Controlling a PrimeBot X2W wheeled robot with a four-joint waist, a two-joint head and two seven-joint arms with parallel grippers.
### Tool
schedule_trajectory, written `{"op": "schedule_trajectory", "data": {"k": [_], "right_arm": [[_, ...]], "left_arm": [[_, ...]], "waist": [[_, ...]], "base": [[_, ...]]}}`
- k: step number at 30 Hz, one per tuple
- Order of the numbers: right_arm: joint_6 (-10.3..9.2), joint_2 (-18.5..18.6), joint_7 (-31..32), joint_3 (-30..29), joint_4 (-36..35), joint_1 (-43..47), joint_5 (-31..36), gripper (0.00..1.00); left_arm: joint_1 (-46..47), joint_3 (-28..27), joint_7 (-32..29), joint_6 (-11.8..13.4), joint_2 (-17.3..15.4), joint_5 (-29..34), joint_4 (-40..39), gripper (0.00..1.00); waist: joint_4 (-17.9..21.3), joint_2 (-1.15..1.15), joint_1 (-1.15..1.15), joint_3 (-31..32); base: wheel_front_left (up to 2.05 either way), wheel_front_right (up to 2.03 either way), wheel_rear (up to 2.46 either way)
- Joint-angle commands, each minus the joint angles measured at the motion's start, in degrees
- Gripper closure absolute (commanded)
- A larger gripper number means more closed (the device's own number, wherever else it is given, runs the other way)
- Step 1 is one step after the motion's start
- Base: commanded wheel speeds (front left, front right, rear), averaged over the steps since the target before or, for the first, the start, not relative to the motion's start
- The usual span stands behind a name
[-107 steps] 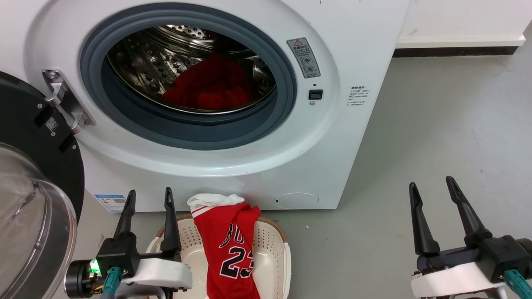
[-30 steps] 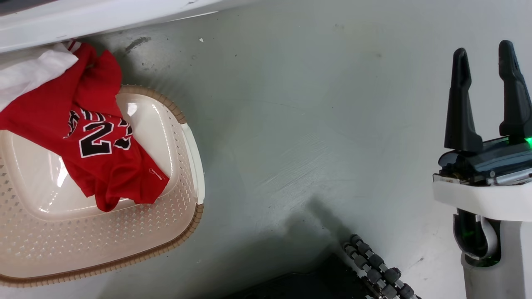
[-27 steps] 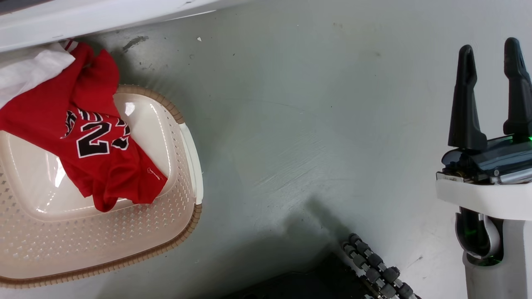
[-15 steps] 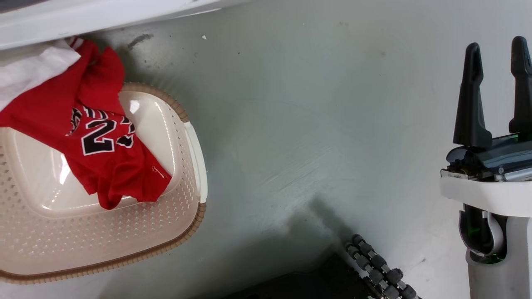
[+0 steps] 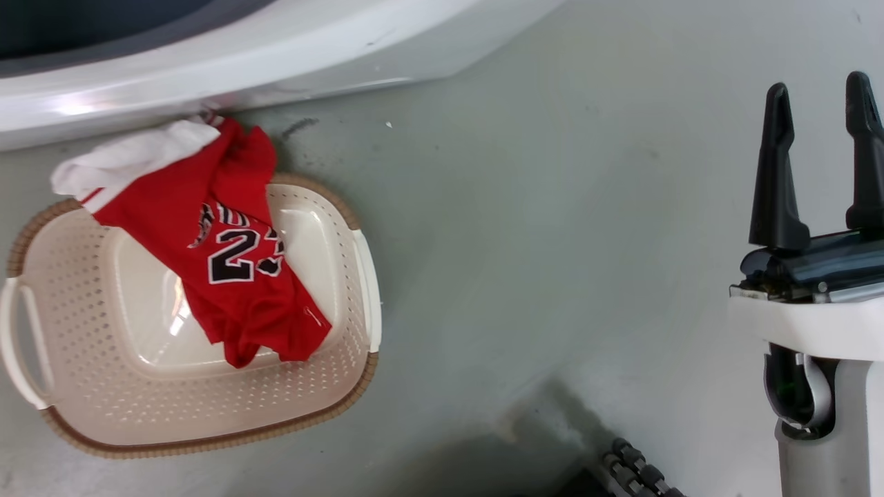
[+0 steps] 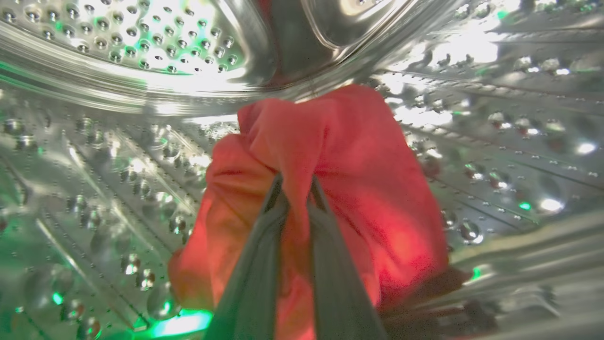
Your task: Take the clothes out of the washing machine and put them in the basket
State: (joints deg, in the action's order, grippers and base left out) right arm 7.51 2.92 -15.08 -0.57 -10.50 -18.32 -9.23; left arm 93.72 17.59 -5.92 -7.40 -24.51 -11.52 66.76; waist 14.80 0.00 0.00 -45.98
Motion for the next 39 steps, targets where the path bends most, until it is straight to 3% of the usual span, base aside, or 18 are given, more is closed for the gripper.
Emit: {"op": "schedule_trajectory", "data": {"k": [1, 10, 14, 17, 30, 39], "right_arm": [[-0.04, -0.1, -0.1, 0.0, 0.2, 0.8, 0.3, 0.00], [-0.04, -0.1, -0.1, 0.4, 1.1, 2.7, 2.4, 0.00], [-0.05, -0.1, -0.1, 0.4, 1.5, 4.0, 3.2, 0.00], [-0.04, -0.1, -0.1, 0.8, 2.0, 5.3, 3.8, 0.00], [-0.05, -0.1, -0.1, 1.5, 3.6, 10.6, 6.3, 0.00], [-0.05, -0.1, -0.1, 2.2, 4.6, 14.3, 6.9, 0.00]], "left_arm": [[-2.3, 0.6, 1.9, 0.0, 0.3, -0.9, -0.4, 1.00], [-13.6, 3.0, 16.7, 0.0, 1.4, -5.4, -0.6, 1.00], [-18.9, 2.2, 20.4, 0.7, 2.7, -6.6, -1.3, 1.00], [-23.7, 1.5, 21.1, 1.6, 3.4, -7.1, -3.5, 1.00], [-49.4, -2.1, 21.2, 6.9, 6.5, -4.2, -29.1, 1.00], [-64.6, -3.7, 21.2, 9.0, 9.2, -1.8, -39.4, 1.00]], "waist": [[-1.7, 0.00, 0.00, 2.4], [-3.9, 0.00, 0.00, 8.3], [-4.8, 0.00, 0.00, 11.2], [-5.6, 0.00, 0.00, 13.6], [-9.1, 0.00, 0.00, 24.3], [-10.5, 0.00, 0.00, 30.9]], "base": [[0.00, 0.00, 0.00], [0.00, 0.00, 0.00], [0.00, 0.00, 0.00], [0.00, 0.00, 0.00], [0.00, 0.00, 0.00], [0.00, 0.00, 0.00]]}}
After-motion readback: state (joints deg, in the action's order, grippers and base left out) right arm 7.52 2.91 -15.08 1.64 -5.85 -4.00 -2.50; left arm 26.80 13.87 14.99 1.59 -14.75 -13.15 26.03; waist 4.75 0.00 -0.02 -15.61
